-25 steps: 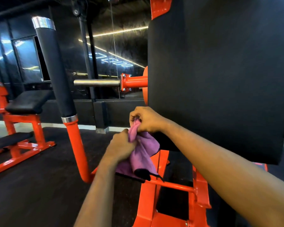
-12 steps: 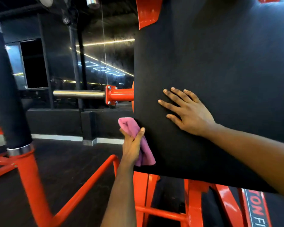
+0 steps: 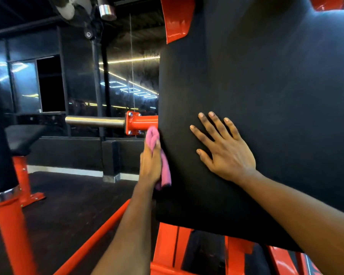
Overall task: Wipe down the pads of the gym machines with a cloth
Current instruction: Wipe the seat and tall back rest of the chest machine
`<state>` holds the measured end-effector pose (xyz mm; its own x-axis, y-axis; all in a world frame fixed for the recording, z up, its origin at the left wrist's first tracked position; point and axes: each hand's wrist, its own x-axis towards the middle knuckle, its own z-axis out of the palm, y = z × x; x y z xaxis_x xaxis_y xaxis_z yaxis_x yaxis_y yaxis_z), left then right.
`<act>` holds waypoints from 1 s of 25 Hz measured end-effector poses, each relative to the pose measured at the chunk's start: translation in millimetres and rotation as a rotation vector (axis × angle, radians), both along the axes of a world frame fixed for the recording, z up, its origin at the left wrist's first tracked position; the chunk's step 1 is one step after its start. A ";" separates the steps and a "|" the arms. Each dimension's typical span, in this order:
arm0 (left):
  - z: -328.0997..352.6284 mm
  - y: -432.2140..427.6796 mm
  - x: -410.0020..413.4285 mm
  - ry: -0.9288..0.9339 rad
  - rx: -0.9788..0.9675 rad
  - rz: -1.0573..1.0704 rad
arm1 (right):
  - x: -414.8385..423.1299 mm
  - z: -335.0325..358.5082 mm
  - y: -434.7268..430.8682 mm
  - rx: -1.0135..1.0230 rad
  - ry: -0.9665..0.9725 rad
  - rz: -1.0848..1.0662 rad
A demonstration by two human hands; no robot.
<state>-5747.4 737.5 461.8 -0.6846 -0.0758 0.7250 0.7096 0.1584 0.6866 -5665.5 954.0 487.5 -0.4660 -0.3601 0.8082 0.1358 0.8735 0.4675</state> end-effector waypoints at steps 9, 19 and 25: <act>-24.7 5.1 9.1 -0.220 0.045 0.120 | 0.1 27.2 -8.1 -0.115 0.110 0.120; 116.0 14.9 -12.2 0.124 -0.035 0.168 | -17.2 93.8 4.6 -0.184 0.233 0.076; 50.1 11.6 -24.6 0.007 0.042 0.182 | -19.3 93.4 3.9 -0.183 0.258 0.061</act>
<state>-5772.0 749.1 511.9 -0.6516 -0.2283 0.7234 0.6765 0.2564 0.6903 -5684.8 957.9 580.9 -0.2196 -0.2189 0.9507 0.1740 0.9501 0.2590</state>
